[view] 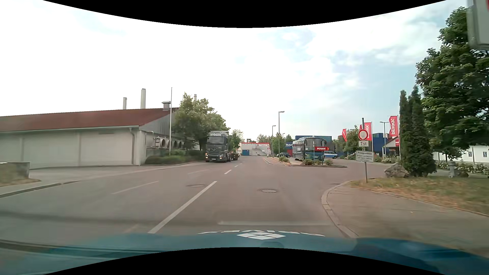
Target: Follow the waypoints while adhering to traffic rules and regulations
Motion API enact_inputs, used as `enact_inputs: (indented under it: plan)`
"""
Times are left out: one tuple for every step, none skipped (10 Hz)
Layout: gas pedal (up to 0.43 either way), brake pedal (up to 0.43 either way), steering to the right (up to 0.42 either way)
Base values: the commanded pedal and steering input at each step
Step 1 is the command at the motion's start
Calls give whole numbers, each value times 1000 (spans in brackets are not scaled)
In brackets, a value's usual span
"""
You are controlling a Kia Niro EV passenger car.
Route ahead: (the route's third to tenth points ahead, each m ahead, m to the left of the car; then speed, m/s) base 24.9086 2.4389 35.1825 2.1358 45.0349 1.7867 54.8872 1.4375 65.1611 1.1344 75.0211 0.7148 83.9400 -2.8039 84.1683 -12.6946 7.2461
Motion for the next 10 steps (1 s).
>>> enact_inputs:
  plan:
    - [150, 0, 17]
    - [150, 0, 16]
    - [150, 0, 16]
    - [150, 0, 16]
    - [150, 0, 17]
    - [150, 0, 17]
    - [150, 0, 17]
    - [157, 0, 17]
    - [157, 0, 17]
    - [157, 0, 18]
